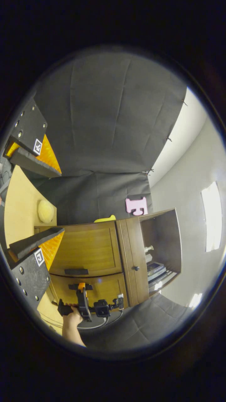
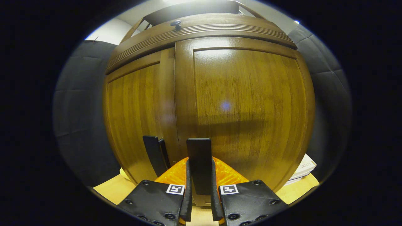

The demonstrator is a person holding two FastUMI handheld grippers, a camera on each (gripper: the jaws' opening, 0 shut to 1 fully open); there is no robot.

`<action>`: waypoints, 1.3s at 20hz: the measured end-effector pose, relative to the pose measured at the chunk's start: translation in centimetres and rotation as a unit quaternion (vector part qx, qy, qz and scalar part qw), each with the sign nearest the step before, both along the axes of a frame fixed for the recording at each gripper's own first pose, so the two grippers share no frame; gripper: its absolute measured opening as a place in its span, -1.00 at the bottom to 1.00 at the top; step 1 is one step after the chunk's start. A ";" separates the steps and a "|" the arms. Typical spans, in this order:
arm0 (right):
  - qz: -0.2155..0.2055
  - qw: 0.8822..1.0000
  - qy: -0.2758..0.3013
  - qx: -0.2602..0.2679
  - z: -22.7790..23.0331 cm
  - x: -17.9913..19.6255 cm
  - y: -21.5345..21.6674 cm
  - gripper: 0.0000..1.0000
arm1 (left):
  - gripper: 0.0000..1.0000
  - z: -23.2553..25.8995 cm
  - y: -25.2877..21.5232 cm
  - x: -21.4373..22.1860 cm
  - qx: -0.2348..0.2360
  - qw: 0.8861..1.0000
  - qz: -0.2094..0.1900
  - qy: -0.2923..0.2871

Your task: Open the right door of the double-door shoe cabinet with the right hand, and open the left door with the left hand.

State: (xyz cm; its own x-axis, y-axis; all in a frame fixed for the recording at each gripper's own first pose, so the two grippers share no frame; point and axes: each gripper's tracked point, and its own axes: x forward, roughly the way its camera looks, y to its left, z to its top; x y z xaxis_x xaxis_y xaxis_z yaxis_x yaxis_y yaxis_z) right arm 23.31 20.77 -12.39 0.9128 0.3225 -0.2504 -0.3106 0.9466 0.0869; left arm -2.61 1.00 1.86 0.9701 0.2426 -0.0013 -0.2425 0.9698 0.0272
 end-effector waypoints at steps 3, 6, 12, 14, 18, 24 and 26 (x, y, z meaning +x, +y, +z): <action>0.001 1.000 -0.003 -0.001 0.1 -1.6 -0.7 -0.46 | 0.79 0.2 -0.3 -0.2 -0.005 1.000 -0.013 -0.003; 0.006 1.000 0.004 -0.008 0.5 -3.4 -1.6 -0.53 | 0.79 0.4 -0.6 -0.3 -0.006 1.000 -0.030 -0.007; 0.022 1.000 0.011 -0.004 1.0 -6.5 -3.7 -0.53 | 0.82 0.6 -1.2 -0.3 -0.016 0.998 -0.060 -0.010; 0.023 1.000 0.013 -0.008 1.3 -7.7 -4.5 -0.46 | 0.82 0.8 -1.2 -0.4 -0.018 0.997 -0.068 -0.010; 0.025 0.999 0.018 -0.011 1.6 -10.2 -6.7 -0.46 | 0.82 0.8 -1.7 -0.2 -0.018 0.996 -0.084 -0.012; 0.024 0.999 0.029 -0.017 1.9 -13.1 -10.8 -0.46 | 0.82 1.0 -2.5 -0.6 -0.018 0.993 -0.120 -0.008; 0.022 0.999 0.034 -0.015 2.0 -14.0 -12.3 -0.54 | 0.81 1.2 -2.8 -0.9 -0.020 0.990 -0.136 -0.009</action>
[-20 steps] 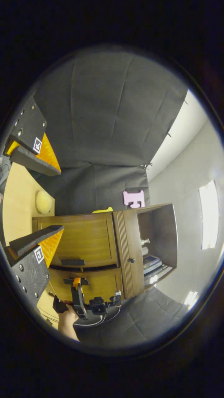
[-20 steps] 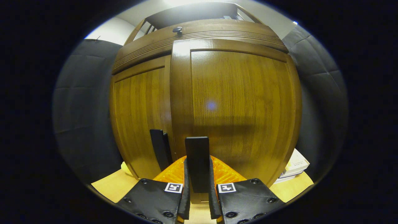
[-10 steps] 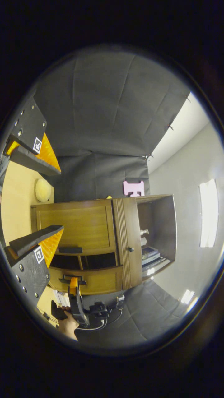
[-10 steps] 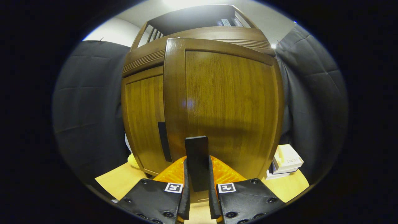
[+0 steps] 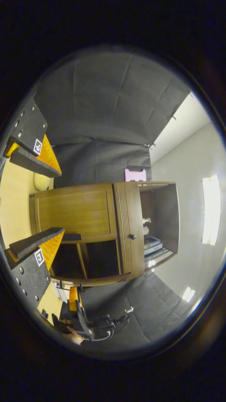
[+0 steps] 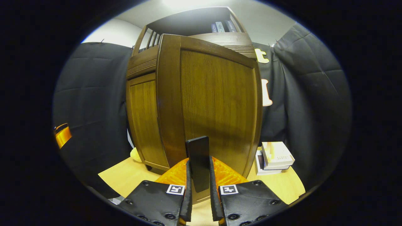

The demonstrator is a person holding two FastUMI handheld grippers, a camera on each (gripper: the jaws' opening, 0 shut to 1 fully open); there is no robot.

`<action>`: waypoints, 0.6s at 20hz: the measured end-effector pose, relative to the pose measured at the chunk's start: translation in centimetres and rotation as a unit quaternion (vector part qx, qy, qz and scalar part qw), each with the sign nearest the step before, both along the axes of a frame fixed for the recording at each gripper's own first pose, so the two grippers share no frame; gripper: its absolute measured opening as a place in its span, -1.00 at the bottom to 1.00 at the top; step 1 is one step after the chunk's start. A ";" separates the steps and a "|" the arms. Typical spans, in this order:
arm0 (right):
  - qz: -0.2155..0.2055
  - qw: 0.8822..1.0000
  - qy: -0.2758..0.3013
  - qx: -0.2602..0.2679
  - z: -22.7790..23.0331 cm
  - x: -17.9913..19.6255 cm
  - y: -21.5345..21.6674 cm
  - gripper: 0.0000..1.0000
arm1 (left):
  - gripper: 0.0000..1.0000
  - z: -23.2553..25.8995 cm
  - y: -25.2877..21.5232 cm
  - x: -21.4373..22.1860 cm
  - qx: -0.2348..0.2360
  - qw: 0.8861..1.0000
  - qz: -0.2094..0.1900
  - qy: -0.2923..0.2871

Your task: Open the right door of the double-door shoe cabinet with the right hand, and open the left door with the left hand.

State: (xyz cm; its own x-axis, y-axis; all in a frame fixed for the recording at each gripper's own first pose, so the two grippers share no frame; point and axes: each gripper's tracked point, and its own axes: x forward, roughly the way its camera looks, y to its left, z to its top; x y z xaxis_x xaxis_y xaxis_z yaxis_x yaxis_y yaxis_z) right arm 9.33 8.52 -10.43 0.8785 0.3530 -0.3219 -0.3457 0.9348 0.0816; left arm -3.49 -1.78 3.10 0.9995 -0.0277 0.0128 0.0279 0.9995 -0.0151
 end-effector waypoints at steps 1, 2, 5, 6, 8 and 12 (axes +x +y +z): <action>0.000 1.000 0.002 0.000 0.0 -0.4 -0.7 -0.53 | 0.80 0.0 -0.3 0.1 -0.002 1.000 -0.008 -0.001; 0.000 1.000 0.001 0.001 0.0 -0.8 -1.5 -0.53 | 0.79 0.2 -0.4 0.2 -0.003 1.000 -0.016 -0.001; -0.009 1.000 0.003 0.012 0.1 -1.8 -3.5 -0.61 | 0.82 0.0 -0.7 0.4 -0.005 0.999 -0.041 -0.002; -0.008 1.000 0.003 0.013 0.1 -2.0 -3.9 -0.67 | 0.79 0.0 -0.8 0.5 -0.006 0.999 -0.048 -0.002; -0.007 1.000 0.003 0.007 0.3 -2.4 -4.7 -0.62 | 0.82 0.1 -1.0 0.6 -0.006 0.998 -0.059 -0.002; -0.009 1.000 0.000 -0.006 0.0 -2.6 -6.7 -0.68 | 0.86 0.4 -1.1 0.5 -0.006 0.997 -0.071 -0.001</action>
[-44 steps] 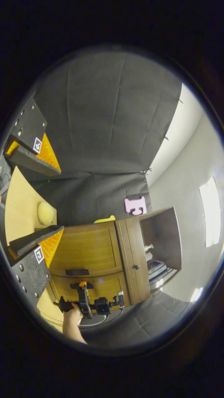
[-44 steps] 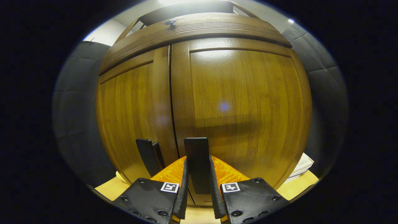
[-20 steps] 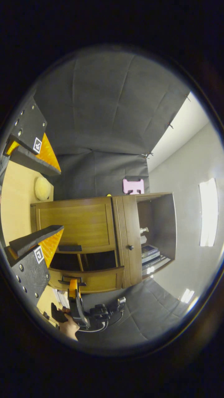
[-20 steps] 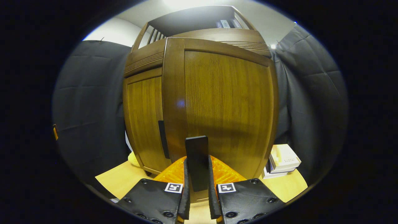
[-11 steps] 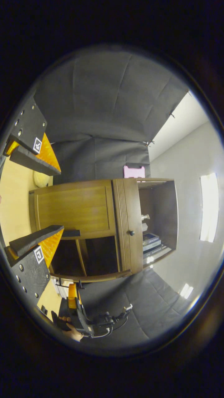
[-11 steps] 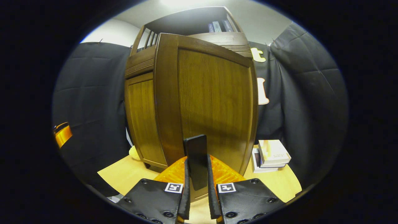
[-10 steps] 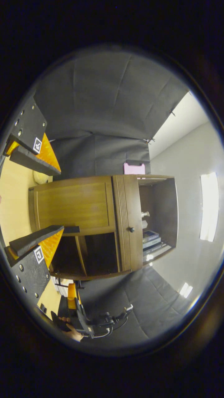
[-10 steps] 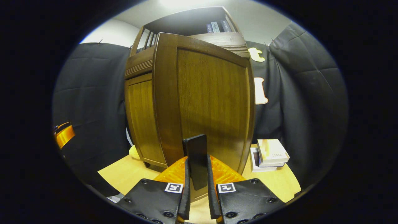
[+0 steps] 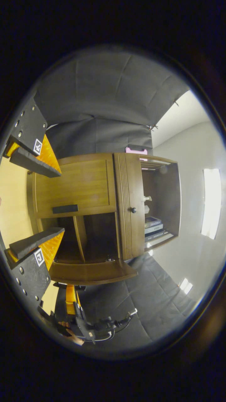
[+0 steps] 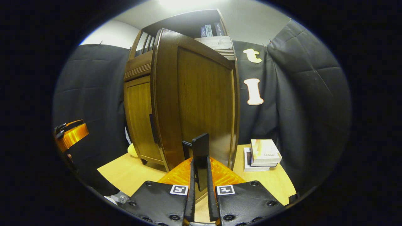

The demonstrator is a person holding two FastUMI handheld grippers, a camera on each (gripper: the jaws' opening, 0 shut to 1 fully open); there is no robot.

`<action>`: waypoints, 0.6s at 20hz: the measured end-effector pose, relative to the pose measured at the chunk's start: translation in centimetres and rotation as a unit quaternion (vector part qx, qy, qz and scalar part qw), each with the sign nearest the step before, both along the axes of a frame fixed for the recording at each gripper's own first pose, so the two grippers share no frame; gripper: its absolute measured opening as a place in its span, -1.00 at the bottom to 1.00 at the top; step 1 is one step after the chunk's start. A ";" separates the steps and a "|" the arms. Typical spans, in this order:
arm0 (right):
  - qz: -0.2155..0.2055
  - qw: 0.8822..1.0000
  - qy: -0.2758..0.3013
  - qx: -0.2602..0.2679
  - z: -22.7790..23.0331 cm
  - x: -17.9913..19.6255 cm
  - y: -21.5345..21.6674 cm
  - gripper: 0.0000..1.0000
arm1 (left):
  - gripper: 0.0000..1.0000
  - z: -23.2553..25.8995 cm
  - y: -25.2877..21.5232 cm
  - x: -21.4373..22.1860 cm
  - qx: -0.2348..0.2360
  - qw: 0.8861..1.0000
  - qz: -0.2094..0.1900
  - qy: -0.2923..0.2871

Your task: Open the right door of the double-door shoe cabinet with the right hand, and open the left door with the left hand.

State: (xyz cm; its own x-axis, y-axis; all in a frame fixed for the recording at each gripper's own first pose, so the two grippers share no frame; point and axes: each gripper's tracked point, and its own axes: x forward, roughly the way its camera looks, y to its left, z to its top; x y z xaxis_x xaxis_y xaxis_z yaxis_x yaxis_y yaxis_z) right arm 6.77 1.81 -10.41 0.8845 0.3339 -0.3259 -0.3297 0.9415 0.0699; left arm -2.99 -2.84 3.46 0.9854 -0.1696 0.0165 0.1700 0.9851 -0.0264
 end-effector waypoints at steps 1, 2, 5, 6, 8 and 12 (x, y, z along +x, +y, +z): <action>0.000 1.000 0.000 -0.001 0.0 0.0 -0.3 -0.68 | 0.86 0.0 -0.1 0.0 0.001 1.000 -0.002 0.000; -0.001 1.000 0.002 -0.003 -0.1 0.1 -0.7 -0.68 | 0.86 0.0 -0.1 0.0 0.002 1.000 -0.003 0.001; -0.005 1.000 0.003 -0.008 -0.2 0.2 -2.0 -0.62 | 0.86 0.0 -0.2 0.2 0.002 1.000 -0.004 0.003; -0.008 1.000 0.005 -0.007 -0.3 0.2 -2.6 -0.62 | 0.86 0.0 -0.1 0.2 0.002 1.000 -0.004 0.004; -0.017 1.000 0.007 -0.006 -0.4 0.4 -3.9 -0.70 | 0.86 0.0 -0.1 0.4 0.002 1.000 -0.006 0.005; -0.036 0.999 0.007 -0.002 -0.4 0.7 -6.7 -0.63 | 0.86 0.0 -0.2 0.5 0.004 1.000 -0.010 0.007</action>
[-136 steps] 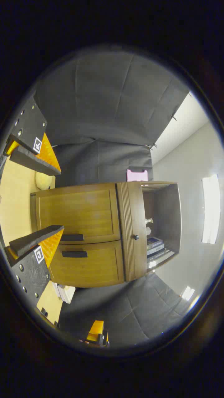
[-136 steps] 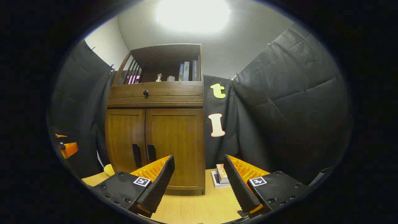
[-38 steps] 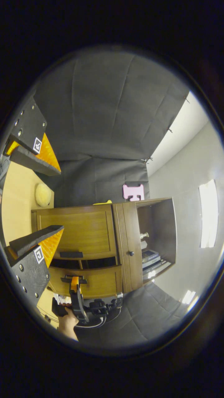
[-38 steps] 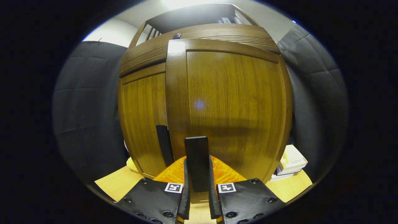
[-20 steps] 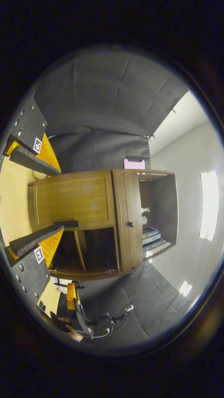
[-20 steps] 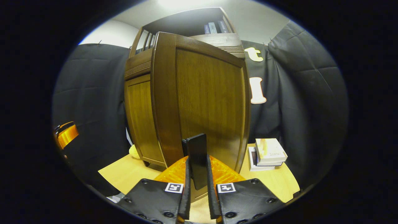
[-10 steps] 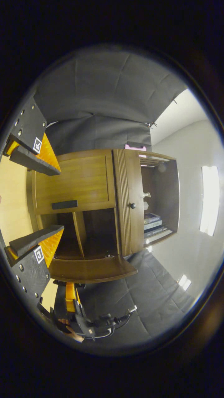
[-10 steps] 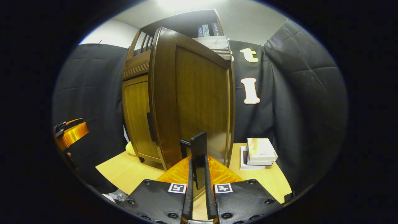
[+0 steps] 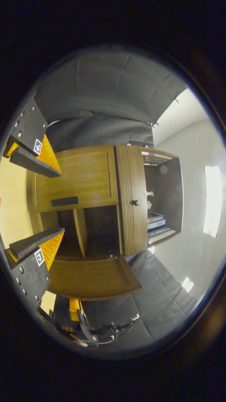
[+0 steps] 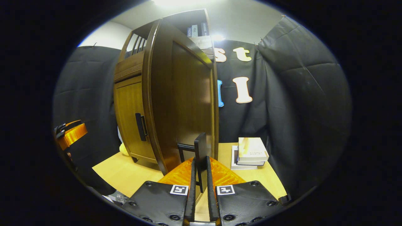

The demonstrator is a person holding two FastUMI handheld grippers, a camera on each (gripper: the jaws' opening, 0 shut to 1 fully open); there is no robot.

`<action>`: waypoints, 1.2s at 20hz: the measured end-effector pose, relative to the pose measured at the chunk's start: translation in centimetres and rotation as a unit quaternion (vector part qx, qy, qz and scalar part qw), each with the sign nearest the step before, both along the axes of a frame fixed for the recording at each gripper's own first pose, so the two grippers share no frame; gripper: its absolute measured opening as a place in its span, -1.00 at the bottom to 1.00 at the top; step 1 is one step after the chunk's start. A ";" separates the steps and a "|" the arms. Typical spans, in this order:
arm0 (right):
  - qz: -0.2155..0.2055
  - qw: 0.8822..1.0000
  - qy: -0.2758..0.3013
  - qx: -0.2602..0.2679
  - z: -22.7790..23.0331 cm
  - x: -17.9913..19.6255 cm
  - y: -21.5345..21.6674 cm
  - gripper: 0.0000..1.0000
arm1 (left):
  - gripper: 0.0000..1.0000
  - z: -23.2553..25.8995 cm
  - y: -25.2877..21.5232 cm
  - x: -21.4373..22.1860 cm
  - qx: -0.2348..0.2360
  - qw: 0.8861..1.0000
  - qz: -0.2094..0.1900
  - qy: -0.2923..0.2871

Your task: Open the right door of the double-door shoe cabinet with the right hand, and open the left door with the left hand.

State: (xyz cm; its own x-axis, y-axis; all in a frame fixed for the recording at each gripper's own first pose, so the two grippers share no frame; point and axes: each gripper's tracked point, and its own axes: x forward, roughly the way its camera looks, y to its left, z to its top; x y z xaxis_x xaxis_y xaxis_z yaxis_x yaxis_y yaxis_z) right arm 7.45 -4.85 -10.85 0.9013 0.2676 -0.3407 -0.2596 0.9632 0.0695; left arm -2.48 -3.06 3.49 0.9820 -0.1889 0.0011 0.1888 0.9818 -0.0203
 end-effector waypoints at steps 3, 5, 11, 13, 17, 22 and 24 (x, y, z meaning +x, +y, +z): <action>-0.012 1.000 -0.001 0.000 0.0 0.2 -1.8 -0.70 | 0.86 0.1 0.0 0.0 0.001 1.000 -0.005 0.001; -0.022 1.000 -0.004 0.002 0.1 0.4 -2.8 -0.78 | 0.84 0.2 0.0 0.1 0.004 1.000 -0.008 -0.002; -0.054 0.998 -0.017 0.025 1.1 -0.5 -5.6 -0.75 | 0.79 0.2 -0.2 0.3 0.003 1.000 -0.019 -0.002; -0.053 0.998 -0.024 0.033 1.7 -1.2 -5.5 -0.75 | 0.86 0.3 -0.4 0.3 0.001 1.000 -0.021 0.001; -0.069 0.996 -0.049 0.010 3.5 -3.0 -6.2 -0.95 | 0.86 0.3 -0.4 0.3 0.004 1.000 -0.022 0.003; -0.088 0.993 -0.077 0.001 5.7 -6.2 -6.5 0.02 | 0.86 0.1 -0.4 0.1 0.005 1.000 -0.019 0.006; -0.109 0.989 -0.096 -0.004 7.0 -7.2 -7.1 0.62 | 0.86 -0.1 -0.4 0.1 0.005 1.000 -0.020 0.010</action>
